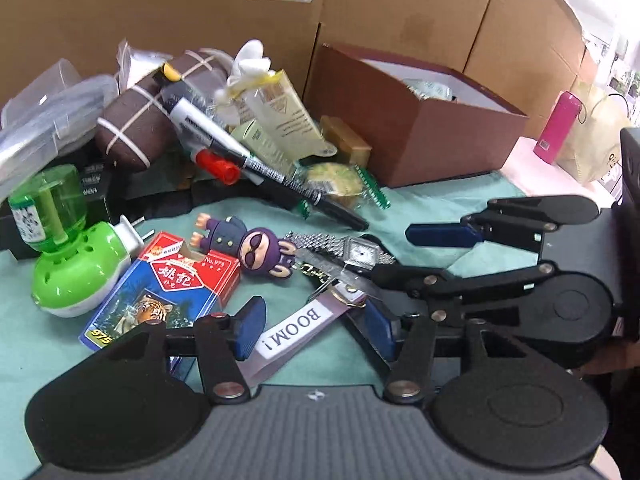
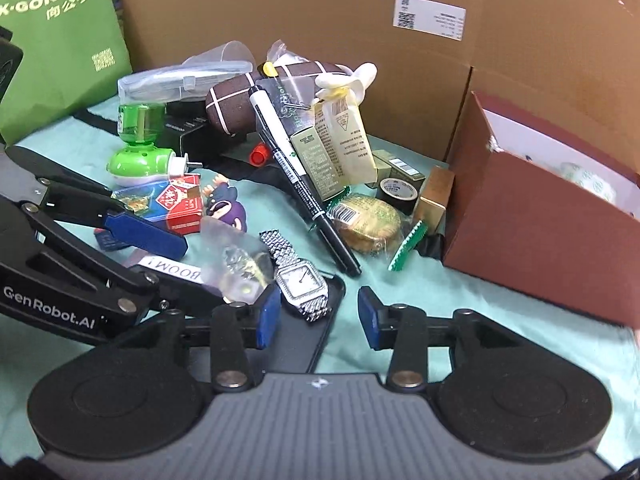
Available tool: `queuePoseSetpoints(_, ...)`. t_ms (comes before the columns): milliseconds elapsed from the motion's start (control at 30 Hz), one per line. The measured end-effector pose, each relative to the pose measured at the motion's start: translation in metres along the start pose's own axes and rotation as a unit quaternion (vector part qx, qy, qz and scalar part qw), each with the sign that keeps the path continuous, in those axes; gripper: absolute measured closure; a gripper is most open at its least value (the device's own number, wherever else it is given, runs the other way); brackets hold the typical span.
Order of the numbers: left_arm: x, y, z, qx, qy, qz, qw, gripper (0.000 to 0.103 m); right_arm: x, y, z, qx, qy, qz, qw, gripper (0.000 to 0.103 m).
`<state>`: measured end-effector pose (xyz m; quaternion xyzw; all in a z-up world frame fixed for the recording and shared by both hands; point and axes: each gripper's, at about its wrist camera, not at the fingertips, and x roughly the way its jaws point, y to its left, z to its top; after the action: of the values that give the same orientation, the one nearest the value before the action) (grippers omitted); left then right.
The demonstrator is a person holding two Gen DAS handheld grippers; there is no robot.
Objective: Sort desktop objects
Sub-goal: 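Grasp the silver wristwatch with the right tool while left tool nudges the BOOM keychain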
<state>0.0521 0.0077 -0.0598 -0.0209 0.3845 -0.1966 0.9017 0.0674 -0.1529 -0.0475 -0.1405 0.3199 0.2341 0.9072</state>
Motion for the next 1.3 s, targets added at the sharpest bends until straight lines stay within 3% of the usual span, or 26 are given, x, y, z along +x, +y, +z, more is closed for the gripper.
queuePoseSetpoints(167,-0.001,0.004,-0.004,0.008,0.000,-0.012,0.9999,0.050,0.011,-0.001,0.004,-0.017,0.000,0.016,1.000,0.061)
queuePoseSetpoints(233,-0.004,0.007,-0.005,0.015,0.000,-0.004,0.9999,0.064,0.014,0.000,0.006,-0.024,-0.001,0.018,1.000,0.061)
queuePoseSetpoints(533,-0.022,0.015,-0.009,-0.008,0.002,-0.031,0.9995,0.081,0.014,0.007,0.008,-0.035,0.000,0.036,0.999,0.068)
queuePoseSetpoints(700,-0.027,0.012,-0.011,0.004,0.006,-0.037,0.9993,0.083,0.017,0.011,0.010,-0.050,0.005,0.039,0.998,0.068)
queuePoseSetpoints(767,-0.020,0.010,-0.012,-0.003,0.012,-0.032,0.9994,0.079,0.023,0.013,0.011,-0.057,0.006,0.037,0.998,0.068)
queuePoseSetpoints(900,-0.014,0.010,-0.011,-0.017,0.008,-0.036,0.9992,0.077,0.026,0.006,0.010,-0.032,-0.004,0.047,0.998,0.070)
queuePoseSetpoints(933,-0.014,0.012,-0.010,-0.024,0.009,-0.040,0.9989,0.084,0.026,0.003,0.009,-0.019,-0.003,0.048,0.999,0.072)
queuePoseSetpoints(1000,-0.015,0.014,-0.008,-0.033,0.010,-0.049,0.9982,0.086,0.023,-0.001,0.007,-0.001,-0.004,0.046,0.999,0.077)
queuePoseSetpoints(1133,-0.025,0.011,-0.005,-0.045,-0.006,-0.058,0.9973,0.087,0.014,-0.005,0.003,0.025,-0.009,0.049,0.998,0.078)
queuePoseSetpoints(1300,-0.054,0.009,0.004,-0.042,-0.044,-0.040,0.9974,0.087,-0.008,-0.011,0.003,0.038,-0.034,0.041,0.998,0.078)
